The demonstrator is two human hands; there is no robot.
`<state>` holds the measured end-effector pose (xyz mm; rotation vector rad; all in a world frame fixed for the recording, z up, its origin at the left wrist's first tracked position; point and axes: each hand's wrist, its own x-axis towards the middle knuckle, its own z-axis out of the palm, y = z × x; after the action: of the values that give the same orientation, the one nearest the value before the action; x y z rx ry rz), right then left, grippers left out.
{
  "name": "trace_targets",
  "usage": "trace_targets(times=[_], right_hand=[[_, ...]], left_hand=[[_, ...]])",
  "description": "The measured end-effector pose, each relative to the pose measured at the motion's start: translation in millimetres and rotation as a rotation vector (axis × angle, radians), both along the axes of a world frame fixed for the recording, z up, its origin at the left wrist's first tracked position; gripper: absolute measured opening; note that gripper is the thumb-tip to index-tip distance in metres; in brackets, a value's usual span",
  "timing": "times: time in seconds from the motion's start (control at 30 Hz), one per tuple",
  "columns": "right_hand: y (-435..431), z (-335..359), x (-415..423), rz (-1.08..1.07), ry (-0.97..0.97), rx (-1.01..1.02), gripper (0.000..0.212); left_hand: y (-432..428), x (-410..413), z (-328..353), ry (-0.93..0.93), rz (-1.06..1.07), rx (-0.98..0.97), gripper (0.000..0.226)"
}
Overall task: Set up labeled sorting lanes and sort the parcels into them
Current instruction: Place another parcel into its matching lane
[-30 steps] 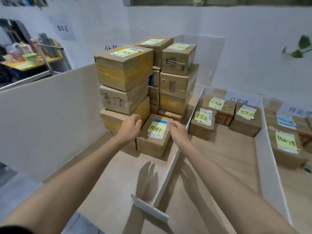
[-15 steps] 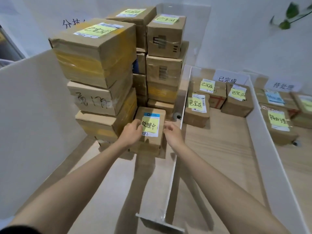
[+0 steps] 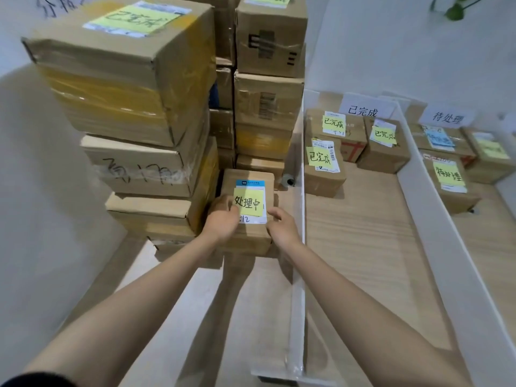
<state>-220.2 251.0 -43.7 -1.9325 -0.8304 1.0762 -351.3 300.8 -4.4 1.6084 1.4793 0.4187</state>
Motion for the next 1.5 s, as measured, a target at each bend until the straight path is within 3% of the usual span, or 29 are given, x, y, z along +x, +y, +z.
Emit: trace_targets(times=[0.67,1.13,1.33,1.5], right_hand=[[-3.1,6.8,-8.8,-0.106,-0.012,-0.021,0.039],[-46.6,61.1,5.7,-0.226,0.063,0.257,0.037],[-96.0,99.1,31.9,-0.267,0.034,0.347,0.039],[-151.5,129.8,67.6,-0.368,0.004,0.416,0.038]], left_hand=[[2.5,-10.7,-8.0,-0.023,-0.051,-0.098,0.051],[-49.3,-2.4,73.3,-0.199,-0.082,0.192,0.037],[-95.1,19.9,113.3,-0.293,-0.171,0.231,0.029],[-142.7,62.0,140.9,-0.334,-0.199,0.266,0.037]])
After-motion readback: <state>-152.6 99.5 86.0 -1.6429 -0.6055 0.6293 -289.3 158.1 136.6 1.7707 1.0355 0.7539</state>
